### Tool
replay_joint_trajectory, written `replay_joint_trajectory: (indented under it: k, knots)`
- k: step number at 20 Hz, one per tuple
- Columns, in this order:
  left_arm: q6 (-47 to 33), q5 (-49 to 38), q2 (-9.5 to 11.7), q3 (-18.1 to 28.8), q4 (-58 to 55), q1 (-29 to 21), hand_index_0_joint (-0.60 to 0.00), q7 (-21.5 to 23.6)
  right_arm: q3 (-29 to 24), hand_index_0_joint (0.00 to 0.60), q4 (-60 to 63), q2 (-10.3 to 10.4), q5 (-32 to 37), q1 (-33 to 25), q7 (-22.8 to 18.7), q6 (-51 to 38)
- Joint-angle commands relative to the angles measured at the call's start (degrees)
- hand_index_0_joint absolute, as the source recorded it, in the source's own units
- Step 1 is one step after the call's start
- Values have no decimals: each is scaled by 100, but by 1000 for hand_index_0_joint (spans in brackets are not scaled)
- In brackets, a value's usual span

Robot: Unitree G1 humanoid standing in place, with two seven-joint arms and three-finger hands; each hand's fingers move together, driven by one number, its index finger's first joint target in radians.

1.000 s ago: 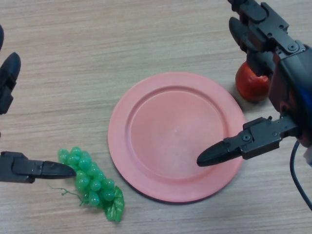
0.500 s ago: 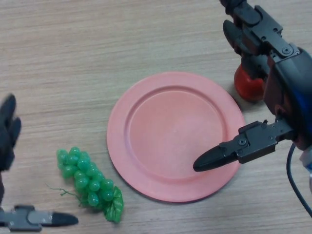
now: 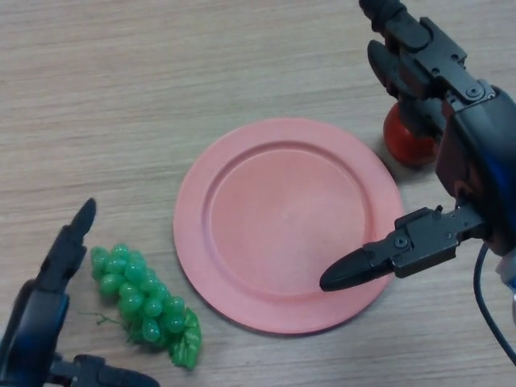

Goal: Pick up the green grapes and place it on the plate

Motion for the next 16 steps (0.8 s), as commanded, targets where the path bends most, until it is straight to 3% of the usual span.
replay_joint_trajectory:
  k: [1,8,9,12,13,14,16]
  knots:
    - [-532,219,293,65,-152,-61,0,580,-288,0,-431,-3,187,-102,-199,-664]
    - [-136,427,405,-578,260,-493,0,1119,-438,0,-671,-109,489,-49,-369,-544]
    - [-125,438,411,-588,261,-490,-50,1117,-439,0,-676,-112,494,-46,-373,-543]
    - [-37,754,512,-624,381,-475,-450,1071,-455,0,-715,-132,552,-36,-415,-529]
    - [-51,934,580,-595,479,-513,-550,1100,-454,0,-733,-144,574,-46,-446,-512]
    - [-185,1120,661,-520,628,-572,-600,1199,-442,0,-747,-156,585,-76,-482,-482]
    - [-319,1192,700,-399,705,-522,-600,1253,-403,0,-749,-152,571,-46,-512,-490]
